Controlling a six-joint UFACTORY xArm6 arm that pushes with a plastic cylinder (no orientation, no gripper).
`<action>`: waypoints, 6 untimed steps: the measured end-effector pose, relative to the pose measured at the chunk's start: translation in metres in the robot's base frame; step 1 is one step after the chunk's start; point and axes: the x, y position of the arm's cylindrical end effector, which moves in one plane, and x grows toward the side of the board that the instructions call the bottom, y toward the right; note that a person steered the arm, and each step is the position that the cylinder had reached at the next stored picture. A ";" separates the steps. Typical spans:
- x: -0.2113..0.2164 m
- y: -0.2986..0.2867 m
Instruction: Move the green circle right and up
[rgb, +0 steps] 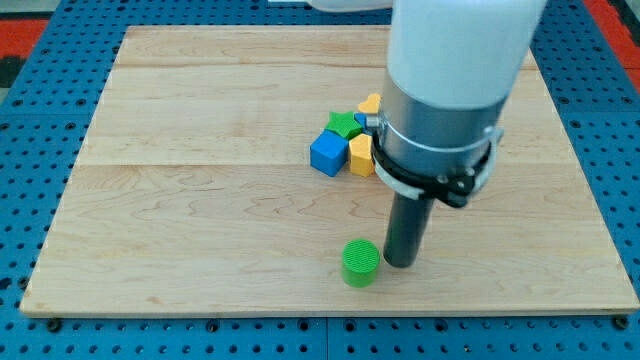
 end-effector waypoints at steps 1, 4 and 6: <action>0.030 0.020; 0.011 -0.064; -0.071 0.022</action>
